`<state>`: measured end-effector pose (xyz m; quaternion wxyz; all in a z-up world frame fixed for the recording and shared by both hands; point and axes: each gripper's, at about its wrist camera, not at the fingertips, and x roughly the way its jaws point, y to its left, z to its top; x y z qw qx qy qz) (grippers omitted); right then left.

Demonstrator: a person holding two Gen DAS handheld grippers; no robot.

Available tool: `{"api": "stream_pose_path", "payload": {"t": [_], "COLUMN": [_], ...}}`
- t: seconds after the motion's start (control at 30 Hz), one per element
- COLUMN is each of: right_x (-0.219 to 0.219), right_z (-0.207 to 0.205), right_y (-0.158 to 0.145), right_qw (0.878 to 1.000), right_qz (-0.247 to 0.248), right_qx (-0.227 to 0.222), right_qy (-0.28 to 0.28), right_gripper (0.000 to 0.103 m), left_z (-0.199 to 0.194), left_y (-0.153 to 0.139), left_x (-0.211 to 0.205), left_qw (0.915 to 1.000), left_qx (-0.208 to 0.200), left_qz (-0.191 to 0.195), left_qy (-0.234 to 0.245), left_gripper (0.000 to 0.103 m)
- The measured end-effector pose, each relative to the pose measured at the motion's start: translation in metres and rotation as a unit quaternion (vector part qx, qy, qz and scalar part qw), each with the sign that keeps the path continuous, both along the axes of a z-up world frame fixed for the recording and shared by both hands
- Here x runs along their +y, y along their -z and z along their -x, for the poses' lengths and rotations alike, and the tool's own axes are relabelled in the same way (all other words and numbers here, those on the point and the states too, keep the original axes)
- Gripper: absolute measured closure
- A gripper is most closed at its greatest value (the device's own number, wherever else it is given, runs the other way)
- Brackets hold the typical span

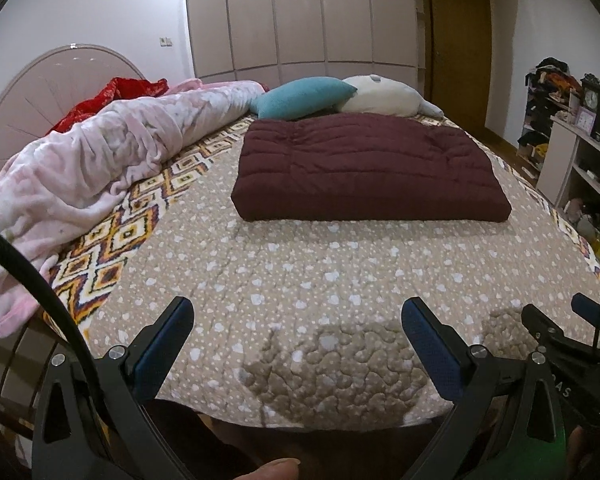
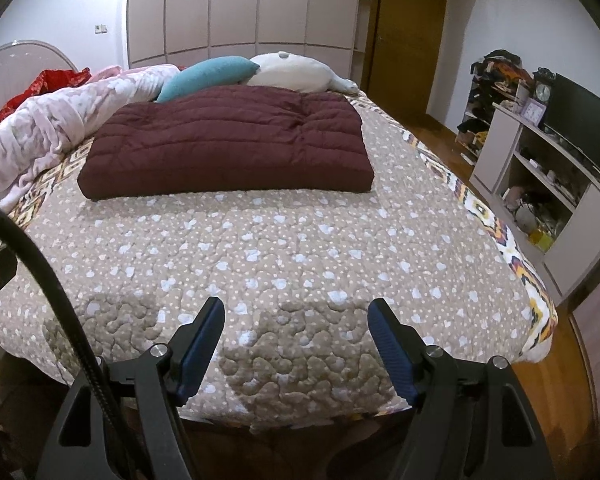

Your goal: Fold large clothes

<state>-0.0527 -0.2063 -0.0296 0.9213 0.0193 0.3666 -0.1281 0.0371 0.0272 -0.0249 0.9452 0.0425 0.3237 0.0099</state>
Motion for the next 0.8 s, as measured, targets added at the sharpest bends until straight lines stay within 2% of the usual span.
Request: {"api": "stream_pose_path", "payload": {"t": [0.8], "right_x": [0.003], "right_z": [-0.003], "right_y": [0.007], "right_qw": [1.0], "right_qz": [0.009], "right_qx": [0.014], "right_qy": [0.005], "right_gripper": [0.024], "left_z": [-0.005], "left_y": [0.014], "left_x": [-0.002], "left_qw": [0.9991], "left_qx": [0.039], "left_qz": [0.01], "left_qy": [0.017], "left_gripper": [0.0]}}
